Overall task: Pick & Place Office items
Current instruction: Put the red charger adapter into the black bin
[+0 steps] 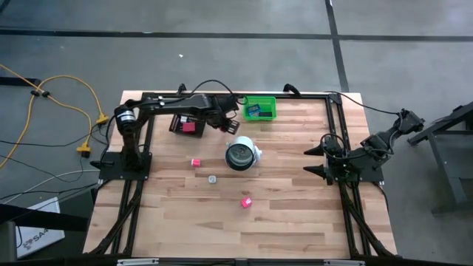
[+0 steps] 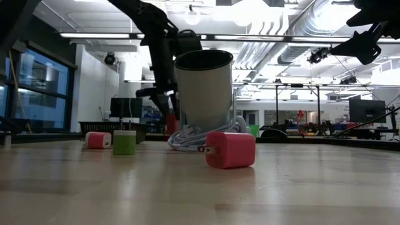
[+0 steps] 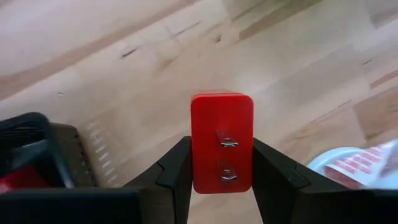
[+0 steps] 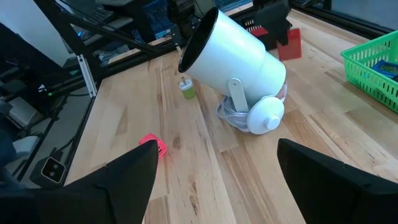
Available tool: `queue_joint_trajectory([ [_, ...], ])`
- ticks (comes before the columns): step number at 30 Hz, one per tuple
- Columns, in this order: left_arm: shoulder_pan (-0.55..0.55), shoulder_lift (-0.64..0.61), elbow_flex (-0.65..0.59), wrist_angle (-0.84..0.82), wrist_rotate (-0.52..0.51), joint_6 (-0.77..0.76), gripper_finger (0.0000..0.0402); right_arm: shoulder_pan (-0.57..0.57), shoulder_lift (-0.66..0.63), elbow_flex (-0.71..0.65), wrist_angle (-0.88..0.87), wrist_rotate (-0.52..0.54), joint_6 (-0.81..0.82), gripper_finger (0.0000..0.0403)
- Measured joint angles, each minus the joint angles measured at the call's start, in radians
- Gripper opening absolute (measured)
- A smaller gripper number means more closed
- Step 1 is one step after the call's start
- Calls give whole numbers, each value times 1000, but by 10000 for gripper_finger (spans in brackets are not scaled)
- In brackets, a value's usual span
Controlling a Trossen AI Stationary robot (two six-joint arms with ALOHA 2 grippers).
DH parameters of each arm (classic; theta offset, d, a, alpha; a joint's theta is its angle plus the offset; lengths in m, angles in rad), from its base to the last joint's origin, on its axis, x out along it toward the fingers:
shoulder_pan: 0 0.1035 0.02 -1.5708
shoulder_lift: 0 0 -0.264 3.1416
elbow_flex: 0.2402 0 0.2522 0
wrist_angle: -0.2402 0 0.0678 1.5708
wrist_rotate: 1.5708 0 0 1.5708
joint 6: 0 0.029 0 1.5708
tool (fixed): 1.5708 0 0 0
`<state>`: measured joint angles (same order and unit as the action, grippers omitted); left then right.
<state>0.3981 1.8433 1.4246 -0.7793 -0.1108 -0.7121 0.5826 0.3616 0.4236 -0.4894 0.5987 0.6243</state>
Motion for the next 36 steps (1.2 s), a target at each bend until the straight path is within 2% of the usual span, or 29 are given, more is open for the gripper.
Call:
queue_joint_trajectory([
  [8, 0, -87, 0, -63, -30, 21, 125, 0, 0, 0, 0, 0, 0, 317],
  [17, -3, -270, 2, -185, -90, 103, 125, 0, 0, 0, 0, 0, 0, 317],
  [24, -48, -323, 2, -397, -187, -102, 125, 0, 0, 0, 0, 0, 0, 317],
  [30, -80, -303, 0, -436, -253, -265, 125, 0, 0, 0, 0, 0, 0, 317],
  [36, -59, -243, 0, -451, -266, -333, 125, 0, 0, 0, 0, 0, 0, 317],
])
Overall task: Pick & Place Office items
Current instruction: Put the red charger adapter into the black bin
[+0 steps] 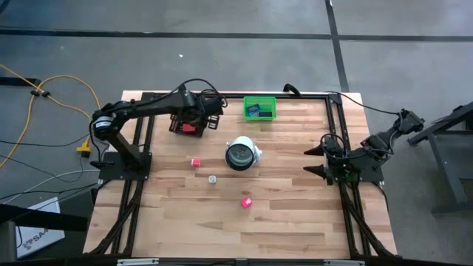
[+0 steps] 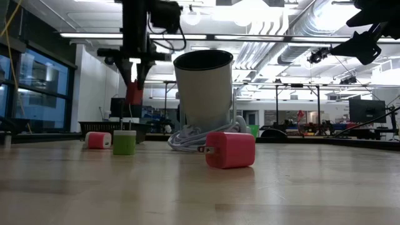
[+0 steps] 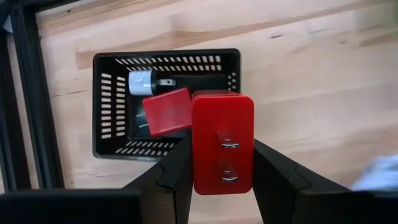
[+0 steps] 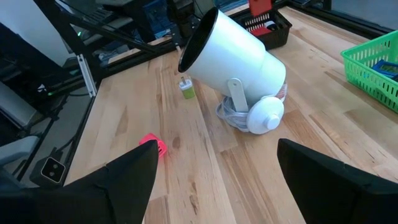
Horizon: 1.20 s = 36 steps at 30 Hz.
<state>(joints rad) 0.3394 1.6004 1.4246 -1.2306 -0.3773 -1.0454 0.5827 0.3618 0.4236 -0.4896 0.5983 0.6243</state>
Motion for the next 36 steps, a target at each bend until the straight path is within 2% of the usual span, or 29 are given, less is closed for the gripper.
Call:
queue_joint_trajectory([
  [16, 51, 34, -26, 33, -19, 60, 125, 0, 0, 0, 0, 0, 0, 317],
  [26, 99, -61, -225, 264, 47, 88, 125, 0, 0, 0, 0, 0, 0, 317],
  [36, 143, -62, -341, 415, 140, 130, 125, 0, 0, 0, 0, 0, 0, 317],
])
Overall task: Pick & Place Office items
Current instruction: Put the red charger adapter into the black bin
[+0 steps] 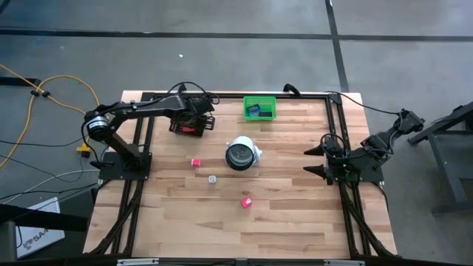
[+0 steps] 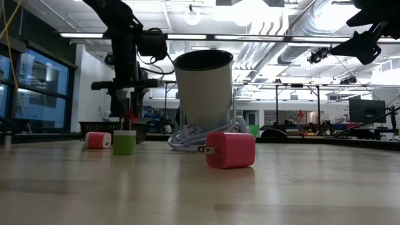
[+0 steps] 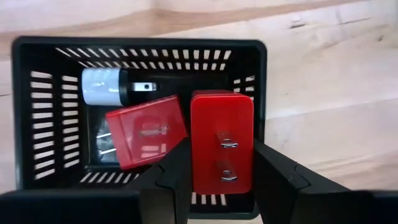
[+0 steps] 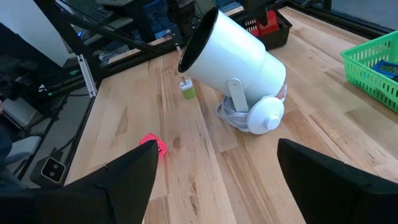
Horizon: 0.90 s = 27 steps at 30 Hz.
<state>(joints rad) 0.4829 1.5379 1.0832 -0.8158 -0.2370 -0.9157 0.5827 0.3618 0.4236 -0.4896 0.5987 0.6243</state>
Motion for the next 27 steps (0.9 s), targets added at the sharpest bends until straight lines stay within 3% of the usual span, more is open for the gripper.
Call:
queue_joint_trajectory([
  [27, -16, 2, -43, 15, 39, -17, 125, 0, 0, 0, 0, 0, 0, 317],
])
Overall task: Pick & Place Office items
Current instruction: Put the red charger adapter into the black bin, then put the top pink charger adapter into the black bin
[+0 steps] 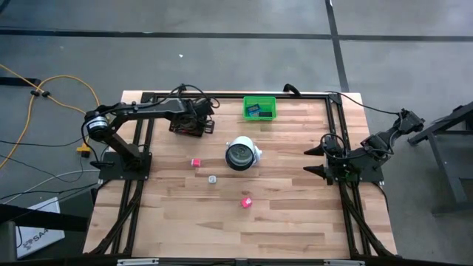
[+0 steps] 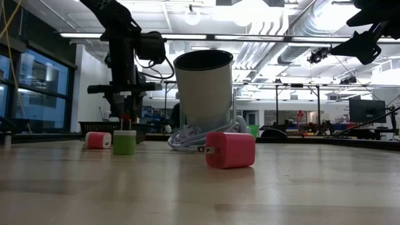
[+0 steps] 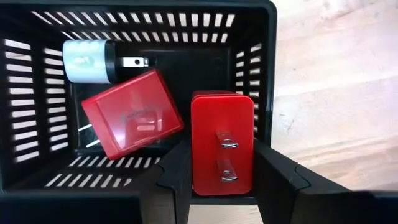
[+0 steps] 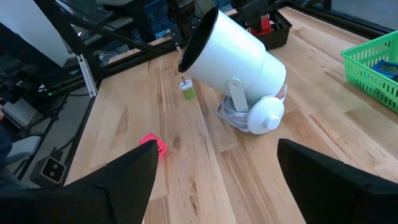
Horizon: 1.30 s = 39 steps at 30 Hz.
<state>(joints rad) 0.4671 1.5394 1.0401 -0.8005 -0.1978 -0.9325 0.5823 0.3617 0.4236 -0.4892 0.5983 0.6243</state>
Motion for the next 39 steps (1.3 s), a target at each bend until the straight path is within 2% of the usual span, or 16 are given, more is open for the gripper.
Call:
queue_joint_trajectory([
  [7, 8, 0, 0, -2, -2, 29, 127, 0, 0, 0, 0, 0, 0, 317],
  [16, 23, 0, 1, -33, 9, 43, 153, 0, 0, 0, 0, 0, 0, 317],
  [39, 24, -25, 2, -21, -7, 50, 156, 0, 0, 0, 0, 0, 0, 317],
])
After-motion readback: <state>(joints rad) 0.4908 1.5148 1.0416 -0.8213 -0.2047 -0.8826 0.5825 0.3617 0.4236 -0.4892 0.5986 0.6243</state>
